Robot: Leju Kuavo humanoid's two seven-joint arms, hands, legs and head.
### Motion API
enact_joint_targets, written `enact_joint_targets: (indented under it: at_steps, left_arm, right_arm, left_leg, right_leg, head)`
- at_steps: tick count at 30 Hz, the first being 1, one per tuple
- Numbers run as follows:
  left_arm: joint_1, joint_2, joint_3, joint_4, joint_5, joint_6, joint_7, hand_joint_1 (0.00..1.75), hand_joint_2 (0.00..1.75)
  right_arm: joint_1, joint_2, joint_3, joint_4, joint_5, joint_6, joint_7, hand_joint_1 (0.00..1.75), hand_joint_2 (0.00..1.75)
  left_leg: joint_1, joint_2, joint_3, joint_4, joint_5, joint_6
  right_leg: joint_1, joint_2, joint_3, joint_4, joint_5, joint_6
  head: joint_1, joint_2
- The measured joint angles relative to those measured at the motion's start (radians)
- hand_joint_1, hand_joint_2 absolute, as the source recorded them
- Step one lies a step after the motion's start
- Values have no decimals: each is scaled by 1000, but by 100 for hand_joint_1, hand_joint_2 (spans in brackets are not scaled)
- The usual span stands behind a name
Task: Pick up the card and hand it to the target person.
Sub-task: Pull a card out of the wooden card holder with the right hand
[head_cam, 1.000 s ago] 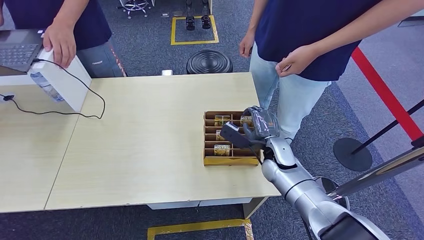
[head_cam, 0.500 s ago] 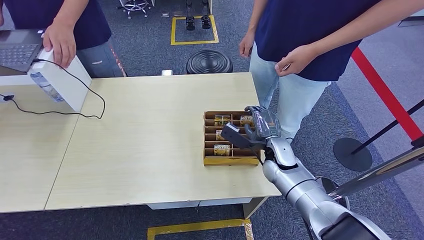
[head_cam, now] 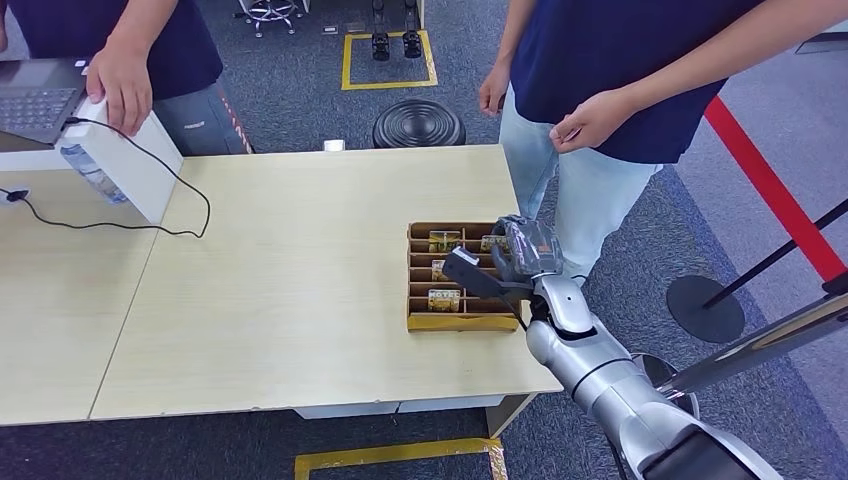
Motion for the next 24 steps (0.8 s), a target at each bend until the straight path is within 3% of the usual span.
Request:
enact_joint_targets:
  at_steps: [5, 7, 9, 11, 24]
  left_arm:
    - [0, 0, 0, 0, -1, 0, 0, 0, 0]
    - [0, 0, 0, 0, -1, 0, 0, 0, 0]
    - [0, 0, 0, 0, -1, 1, -6, 0, 87]
    - [0, 0, 0, 0, -2, 4, -18, 0, 175]
    - [-2, 0, 1, 0, -9, 28, -40, 0, 175]
  right_arm:
    - [0, 0, 1, 1, 6, 0, 0, 129, 175]
    - [0, 0, 2, 2, 9, 0, 1, 154, 175]
    - [0, 0, 2, 2, 12, -1, 1, 172, 175]
    - [0, 0, 3, 2, 14, -3, 2, 175, 175]
    - [0, -4, 0, 5, -13, -27, -20, 175, 175]
  left_leg:
    - [0, 0, 0, 0, 0, 0]
    - [0, 0, 0, 0, 0, 0]
    - [0, 0, 0, 0, 0, 0]
    - [0, 0, 0, 0, 0, 0]
    - [0, 0, 1, 0, 0, 0]
  right_leg:
    - [0, 0, 0, 0, 0, 0]
    - [0, 0, 0, 0, 0, 0]
    - [0, 0, 0, 0, 0, 0]
    - [0, 0, 0, 0, 0, 0]
    - [0, 0, 0, 0, 0, 0]
  head:
    - [0, 0]
    - [0, 0]
    - [0, 0]
    - [0, 0]
    - [0, 0]
